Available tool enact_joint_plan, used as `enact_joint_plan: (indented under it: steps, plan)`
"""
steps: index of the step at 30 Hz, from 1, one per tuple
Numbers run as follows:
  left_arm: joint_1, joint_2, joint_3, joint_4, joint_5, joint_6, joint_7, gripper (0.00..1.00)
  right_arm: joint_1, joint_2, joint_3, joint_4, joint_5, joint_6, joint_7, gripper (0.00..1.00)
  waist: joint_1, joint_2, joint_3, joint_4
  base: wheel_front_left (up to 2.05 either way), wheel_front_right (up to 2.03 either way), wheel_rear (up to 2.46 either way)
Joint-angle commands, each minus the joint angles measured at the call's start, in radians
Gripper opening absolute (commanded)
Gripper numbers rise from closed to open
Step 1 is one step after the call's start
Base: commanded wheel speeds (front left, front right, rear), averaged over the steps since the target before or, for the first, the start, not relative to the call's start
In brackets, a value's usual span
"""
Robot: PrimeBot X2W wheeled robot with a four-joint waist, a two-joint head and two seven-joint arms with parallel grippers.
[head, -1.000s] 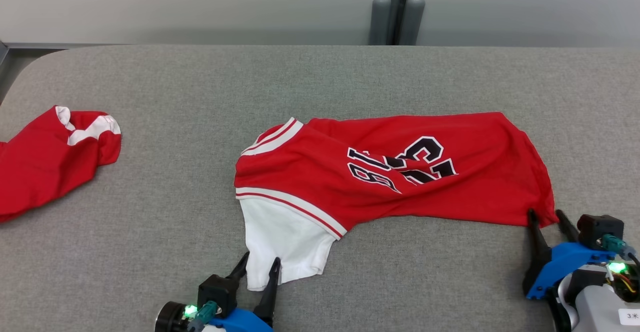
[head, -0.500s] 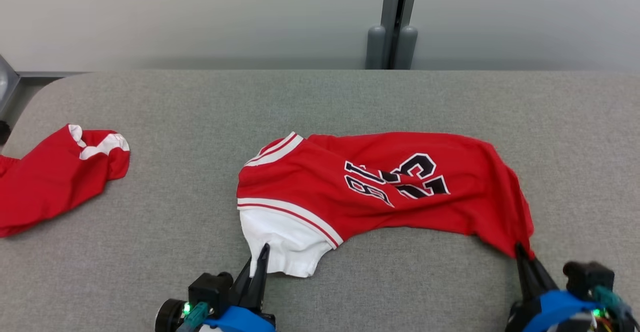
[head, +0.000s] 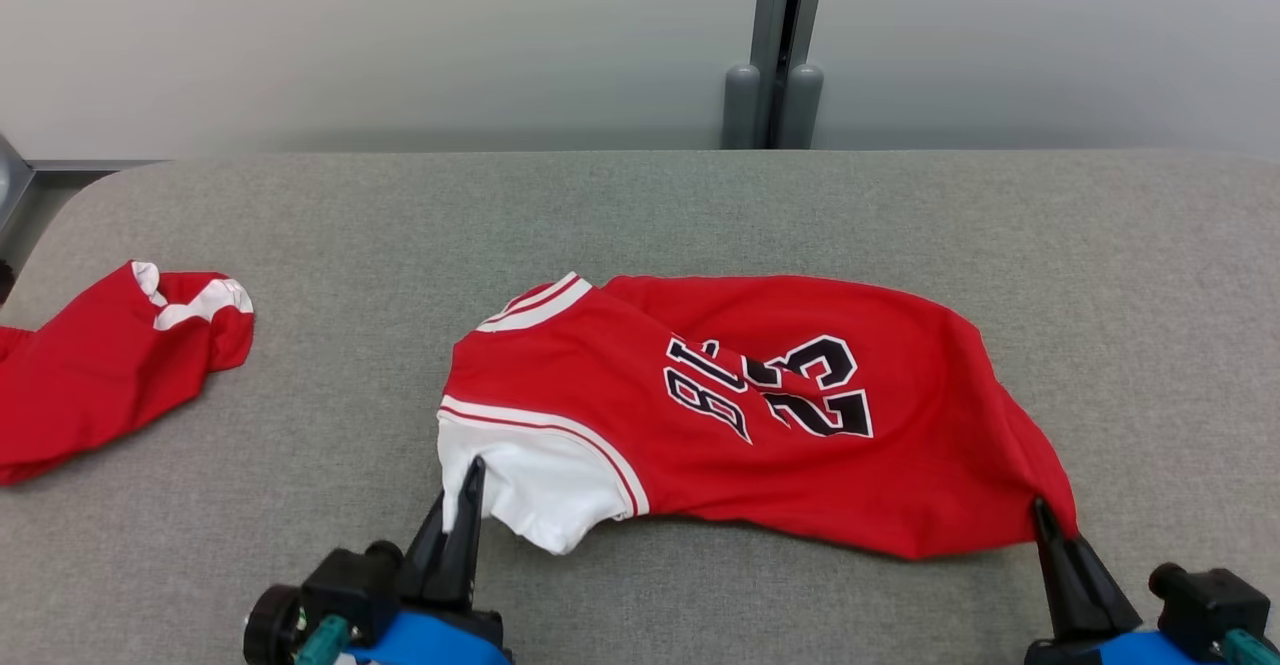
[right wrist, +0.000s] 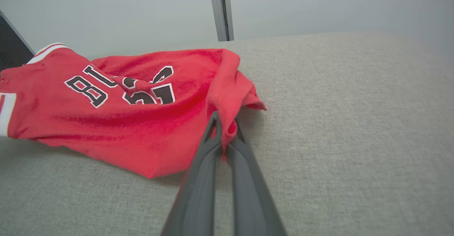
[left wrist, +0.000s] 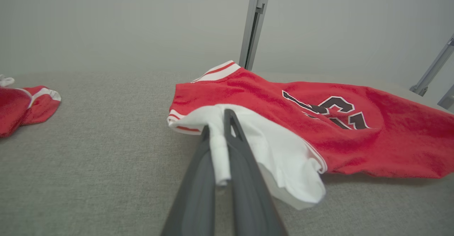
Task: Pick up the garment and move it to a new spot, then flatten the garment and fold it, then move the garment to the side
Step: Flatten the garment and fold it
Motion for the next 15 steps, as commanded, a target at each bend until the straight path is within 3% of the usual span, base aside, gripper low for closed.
enact_joint_plan:
  steps: [1, 8, 15]
  plan:
    - [-0.017, 0.009, 0.006, -0.011, 0.0, 0.003, 0.005, 0.0, 0.002, 0.001, 0.003, -0.015, 0.006, 0.0, 0.007, 0.0, 0.0, 0.0, 0.001, -0.001, 0.0, 0.0, 0.0]
    - [-0.166, 0.054, 0.036, -0.069, -0.002, -0.01, 0.051, 0.0, -0.134, -0.036, 0.043, -0.112, 0.004, 0.0, 0.056, 0.0, 0.0, 0.0, 0.035, -0.017, 0.0, 0.0, 0.0]
    - [-0.461, 0.102, 0.059, -0.077, -0.006, -0.039, 0.116, 0.0, -0.422, -0.047, 0.069, -0.133, 0.013, 0.0, 0.092, 0.0, 0.0, 0.0, 0.146, -0.025, 0.0, 0.0, 0.0]
